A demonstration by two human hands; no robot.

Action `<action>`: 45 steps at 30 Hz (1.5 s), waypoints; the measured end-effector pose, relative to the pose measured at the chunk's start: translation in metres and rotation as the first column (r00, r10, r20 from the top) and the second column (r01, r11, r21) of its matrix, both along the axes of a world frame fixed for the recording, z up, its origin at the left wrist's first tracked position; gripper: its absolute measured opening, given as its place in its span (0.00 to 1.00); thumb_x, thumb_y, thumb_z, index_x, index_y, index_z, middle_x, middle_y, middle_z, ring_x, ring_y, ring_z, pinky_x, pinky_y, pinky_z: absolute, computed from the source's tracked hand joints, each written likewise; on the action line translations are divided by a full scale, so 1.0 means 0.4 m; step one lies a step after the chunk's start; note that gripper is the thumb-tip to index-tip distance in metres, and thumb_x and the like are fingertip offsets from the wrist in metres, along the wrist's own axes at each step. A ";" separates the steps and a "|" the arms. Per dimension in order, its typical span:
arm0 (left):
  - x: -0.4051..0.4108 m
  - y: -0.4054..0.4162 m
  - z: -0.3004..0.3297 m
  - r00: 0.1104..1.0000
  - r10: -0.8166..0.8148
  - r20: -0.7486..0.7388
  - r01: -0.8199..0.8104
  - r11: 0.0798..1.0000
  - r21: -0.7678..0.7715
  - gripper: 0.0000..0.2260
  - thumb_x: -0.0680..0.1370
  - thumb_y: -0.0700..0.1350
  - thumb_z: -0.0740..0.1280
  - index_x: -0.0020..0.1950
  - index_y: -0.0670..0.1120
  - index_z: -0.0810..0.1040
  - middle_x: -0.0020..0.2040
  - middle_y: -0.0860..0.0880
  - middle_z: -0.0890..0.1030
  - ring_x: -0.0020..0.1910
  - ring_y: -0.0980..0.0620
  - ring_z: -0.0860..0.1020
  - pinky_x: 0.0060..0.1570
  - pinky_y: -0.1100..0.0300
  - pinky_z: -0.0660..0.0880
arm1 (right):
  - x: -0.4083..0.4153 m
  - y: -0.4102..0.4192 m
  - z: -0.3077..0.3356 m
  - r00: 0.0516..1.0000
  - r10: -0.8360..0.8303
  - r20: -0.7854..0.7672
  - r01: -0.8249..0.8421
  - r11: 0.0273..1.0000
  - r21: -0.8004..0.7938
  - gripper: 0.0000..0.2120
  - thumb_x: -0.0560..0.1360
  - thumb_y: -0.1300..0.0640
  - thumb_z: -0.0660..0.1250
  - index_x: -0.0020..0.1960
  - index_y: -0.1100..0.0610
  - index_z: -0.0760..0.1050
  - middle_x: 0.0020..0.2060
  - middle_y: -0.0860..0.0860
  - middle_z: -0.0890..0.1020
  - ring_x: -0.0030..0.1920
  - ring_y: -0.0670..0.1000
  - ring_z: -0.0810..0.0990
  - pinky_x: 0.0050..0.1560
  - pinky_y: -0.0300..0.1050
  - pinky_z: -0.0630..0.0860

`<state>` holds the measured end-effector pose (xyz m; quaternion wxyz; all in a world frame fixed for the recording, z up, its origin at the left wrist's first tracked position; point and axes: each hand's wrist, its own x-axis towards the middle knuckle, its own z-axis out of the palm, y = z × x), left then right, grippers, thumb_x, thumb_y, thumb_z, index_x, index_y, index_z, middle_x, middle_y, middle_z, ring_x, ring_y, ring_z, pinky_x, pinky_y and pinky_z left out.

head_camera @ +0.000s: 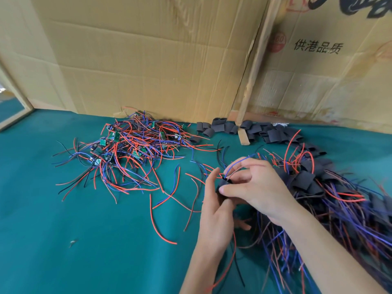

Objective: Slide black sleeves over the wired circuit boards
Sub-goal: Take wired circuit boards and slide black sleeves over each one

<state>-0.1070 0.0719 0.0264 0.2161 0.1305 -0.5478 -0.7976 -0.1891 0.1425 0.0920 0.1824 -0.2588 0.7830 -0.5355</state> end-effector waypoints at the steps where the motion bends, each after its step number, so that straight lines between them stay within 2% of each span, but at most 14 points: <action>1: 0.001 0.000 0.003 1.000 -0.006 0.005 0.005 1.000 0.017 0.30 0.77 0.33 0.60 0.70 0.63 0.65 0.53 0.51 0.84 0.42 0.52 0.83 0.30 0.56 0.79 | -0.004 -0.001 0.003 1.000 0.012 -0.028 -0.011 1.000 0.026 0.13 0.62 0.66 0.79 0.42 0.56 0.80 0.31 0.54 0.84 0.34 0.49 0.79 0.38 0.46 0.75; 4: 0.009 -0.003 0.012 1.000 0.004 0.020 -0.005 0.999 0.049 0.32 0.69 0.36 0.61 0.71 0.59 0.66 0.52 0.47 0.84 0.38 0.50 0.81 0.37 0.59 0.79 | -0.015 0.003 0.020 0.993 0.065 -0.094 -0.056 0.994 0.098 0.11 0.62 0.66 0.78 0.41 0.57 0.80 0.32 0.51 0.85 0.35 0.49 0.82 0.39 0.45 0.76; 7: 0.006 -0.011 0.003 1.000 0.023 -0.013 -0.022 0.997 0.071 0.34 0.72 0.24 0.58 0.74 0.51 0.65 0.58 0.43 0.83 0.50 0.50 0.83 0.50 0.59 0.80 | -0.035 0.015 0.032 0.995 0.060 -0.081 -0.054 0.996 0.077 0.12 0.60 0.65 0.78 0.42 0.58 0.80 0.33 0.54 0.85 0.36 0.52 0.85 0.38 0.49 0.80; 10: 0.006 -0.011 0.002 0.999 0.014 -0.052 -0.009 0.995 0.096 0.36 0.76 0.19 0.53 0.77 0.50 0.60 0.61 0.39 0.83 0.58 0.48 0.82 0.57 0.59 0.78 | -0.051 0.027 0.040 0.993 0.091 -0.071 -0.082 0.990 0.116 0.12 0.62 0.67 0.78 0.41 0.56 0.80 0.32 0.52 0.85 0.33 0.50 0.82 0.38 0.44 0.78; 14: 0.006 -0.004 0.005 0.996 0.027 -0.086 -0.017 0.993 0.116 0.35 0.79 0.22 0.56 0.78 0.53 0.58 0.58 0.41 0.85 0.57 0.47 0.83 0.56 0.57 0.80 | -0.056 0.034 0.049 0.988 0.143 -0.051 -0.131 0.972 0.193 0.14 0.63 0.63 0.80 0.43 0.52 0.80 0.32 0.50 0.85 0.32 0.47 0.79 0.39 0.42 0.75; 17: 0.005 -0.010 0.000 0.992 0.098 -0.081 -0.087 0.989 0.121 0.31 0.79 0.25 0.62 0.76 0.51 0.64 0.54 0.38 0.85 0.53 0.42 0.85 0.54 0.54 0.82 | -0.067 0.039 0.060 0.990 0.131 -0.062 -0.118 0.978 0.173 0.14 0.61 0.56 0.82 0.42 0.51 0.80 0.31 0.50 0.84 0.30 0.49 0.76 0.37 0.44 0.71; 20: 0.009 -0.016 -0.004 0.987 0.136 -0.079 -0.130 0.988 0.084 0.25 0.77 0.27 0.67 0.69 0.49 0.72 0.50 0.37 0.85 0.47 0.39 0.86 0.50 0.54 0.82 | -0.072 0.042 0.068 0.990 0.131 -0.060 -0.118 0.977 0.176 0.15 0.59 0.52 0.80 0.42 0.52 0.80 0.31 0.51 0.84 0.29 0.50 0.76 0.36 0.46 0.72; 23: 0.009 -0.015 -0.008 0.983 0.168 -0.071 -0.164 0.985 0.050 0.19 0.75 0.29 0.72 0.61 0.45 0.77 0.45 0.40 0.85 0.42 0.41 0.86 0.45 0.56 0.82 | -0.076 0.039 0.077 0.984 0.172 -0.044 -0.158 0.961 0.228 0.15 0.60 0.52 0.78 0.44 0.55 0.79 0.31 0.53 0.85 0.28 0.48 0.78 0.32 0.42 0.74; 26: 0.011 -0.018 -0.010 0.983 0.159 -0.091 -0.149 0.983 0.103 0.16 0.71 0.31 0.76 0.55 0.45 0.81 0.43 0.39 0.84 0.37 0.45 0.83 0.41 0.58 0.80 | -0.096 0.040 0.096 0.982 0.187 0.001 -0.180 0.943 0.279 0.18 0.61 0.55 0.80 0.47 0.57 0.78 0.31 0.54 0.84 0.31 0.50 0.81 0.31 0.41 0.74; 29: 0.009 -0.024 -0.013 0.983 0.139 -0.118 -0.118 0.979 0.169 0.16 0.69 0.34 0.77 0.52 0.49 0.82 0.42 0.39 0.84 0.34 0.47 0.81 0.39 0.60 0.79 | -0.107 0.040 0.109 0.973 0.232 0.001 -0.221 0.926 0.305 0.12 0.66 0.59 0.80 0.44 0.58 0.79 0.32 0.55 0.84 0.32 0.50 0.81 0.31 0.42 0.75; 35: 0.007 -0.023 -0.016 0.988 0.099 -0.120 -0.072 0.974 0.213 0.20 0.66 0.35 0.80 0.55 0.45 0.79 0.43 0.38 0.84 0.36 0.47 0.81 0.40 0.61 0.78 | -0.092 0.032 0.123 0.961 0.273 -0.043 -0.246 0.917 0.314 0.08 0.68 0.61 0.79 0.40 0.58 0.80 0.26 0.49 0.81 0.30 0.47 0.80 0.30 0.40 0.74; 40: 0.007 -0.024 -0.021 0.990 0.085 -0.111 -0.064 0.981 0.182 0.20 0.68 0.34 0.77 0.57 0.41 0.77 0.42 0.38 0.85 0.37 0.47 0.82 0.41 0.61 0.79 | -0.078 0.044 0.117 0.966 0.251 -0.054 -0.225 0.927 0.300 0.06 0.69 0.66 0.76 0.42 0.61 0.79 0.32 0.60 0.84 0.30 0.50 0.79 0.33 0.44 0.75; 43: 0.004 -0.023 -0.023 0.991 0.077 -0.111 -0.053 0.978 0.202 0.20 0.68 0.35 0.77 0.57 0.41 0.77 0.43 0.38 0.85 0.37 0.47 0.81 0.40 0.61 0.78 | -0.085 0.054 0.120 0.970 0.239 -0.054 -0.217 0.939 0.267 0.06 0.70 0.66 0.76 0.42 0.61 0.79 0.28 0.54 0.82 0.29 0.49 0.79 0.31 0.42 0.75; 45: 0.002 -0.024 -0.021 0.991 0.075 -0.110 -0.051 0.977 0.205 0.21 0.67 0.36 0.77 0.57 0.41 0.77 0.43 0.38 0.84 0.38 0.47 0.81 0.41 0.60 0.78 | -0.086 0.055 0.120 0.969 0.246 -0.026 -0.233 0.941 0.246 0.06 0.70 0.66 0.76 0.41 0.61 0.80 0.29 0.55 0.82 0.30 0.49 0.79 0.31 0.41 0.74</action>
